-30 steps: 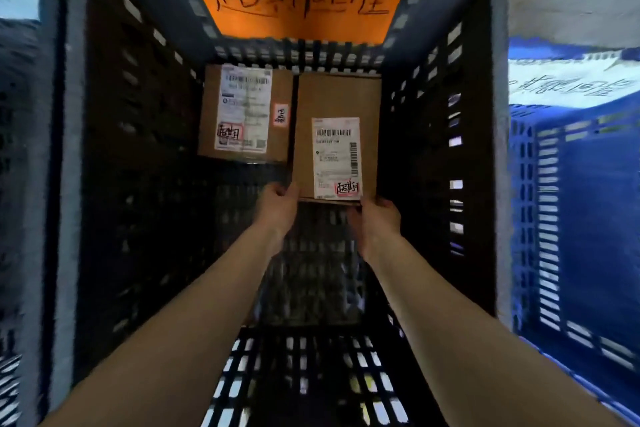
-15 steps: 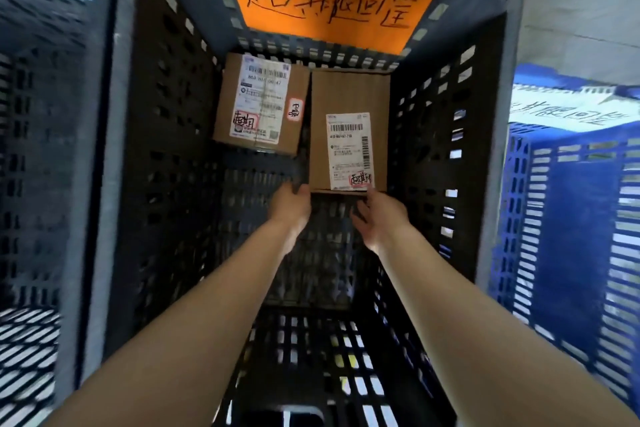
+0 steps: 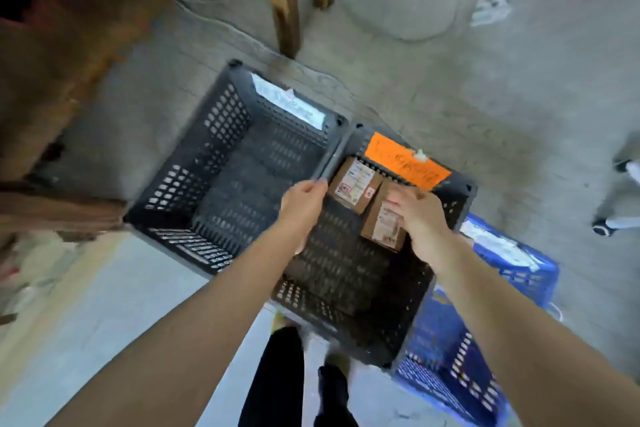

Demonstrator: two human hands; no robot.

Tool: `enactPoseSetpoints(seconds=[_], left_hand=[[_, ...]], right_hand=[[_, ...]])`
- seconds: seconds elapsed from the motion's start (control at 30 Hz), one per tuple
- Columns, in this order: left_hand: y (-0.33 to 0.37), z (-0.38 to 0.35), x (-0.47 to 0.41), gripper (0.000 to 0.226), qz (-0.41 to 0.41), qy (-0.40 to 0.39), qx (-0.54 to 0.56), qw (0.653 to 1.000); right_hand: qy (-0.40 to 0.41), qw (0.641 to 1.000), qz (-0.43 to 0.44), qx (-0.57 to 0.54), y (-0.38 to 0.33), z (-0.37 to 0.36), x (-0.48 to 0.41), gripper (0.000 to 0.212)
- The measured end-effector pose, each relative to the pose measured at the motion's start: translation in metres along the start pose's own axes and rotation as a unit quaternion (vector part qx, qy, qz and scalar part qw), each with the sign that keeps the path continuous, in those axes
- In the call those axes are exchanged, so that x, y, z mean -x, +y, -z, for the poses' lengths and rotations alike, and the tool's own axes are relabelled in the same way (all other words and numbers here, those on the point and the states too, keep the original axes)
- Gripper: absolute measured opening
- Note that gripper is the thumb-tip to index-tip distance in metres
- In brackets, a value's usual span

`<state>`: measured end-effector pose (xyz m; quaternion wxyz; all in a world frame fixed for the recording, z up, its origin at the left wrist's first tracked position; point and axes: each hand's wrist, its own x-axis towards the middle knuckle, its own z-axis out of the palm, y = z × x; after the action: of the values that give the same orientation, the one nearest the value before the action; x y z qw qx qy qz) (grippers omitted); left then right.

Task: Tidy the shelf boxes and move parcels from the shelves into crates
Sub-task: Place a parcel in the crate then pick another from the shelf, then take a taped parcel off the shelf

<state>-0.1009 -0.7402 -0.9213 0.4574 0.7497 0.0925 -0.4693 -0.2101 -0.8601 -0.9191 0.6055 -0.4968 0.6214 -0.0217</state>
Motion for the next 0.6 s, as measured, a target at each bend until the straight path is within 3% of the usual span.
enactPoseSetpoints(seconds=[0.13,0.2,0.37,0.6], left_hand=[[0.039,0.071,0.091,0.017,-0.048,0.035,0.081,0.995],[0.048,0.107,0.141,0.018,-0.083,0.072,0.115,0.987],[0.050,0.194,0.284,0.018,-0.162,0.181,0.195,0.950],[0.027,0.310,0.468,0.021,-0.267,0.292,0.288,0.872]], right_hand=[[-0.078,0.991,0.107,0.037,-0.064,-0.025,0.085,0.026],[-0.129,0.981,0.140,0.041,-0.088,-0.043,0.134,0.012],[-0.232,0.941,0.236,0.078,-0.123,-0.077,0.274,0.021],[-0.397,0.836,0.369,0.086,-0.152,-0.121,0.465,0.012]])
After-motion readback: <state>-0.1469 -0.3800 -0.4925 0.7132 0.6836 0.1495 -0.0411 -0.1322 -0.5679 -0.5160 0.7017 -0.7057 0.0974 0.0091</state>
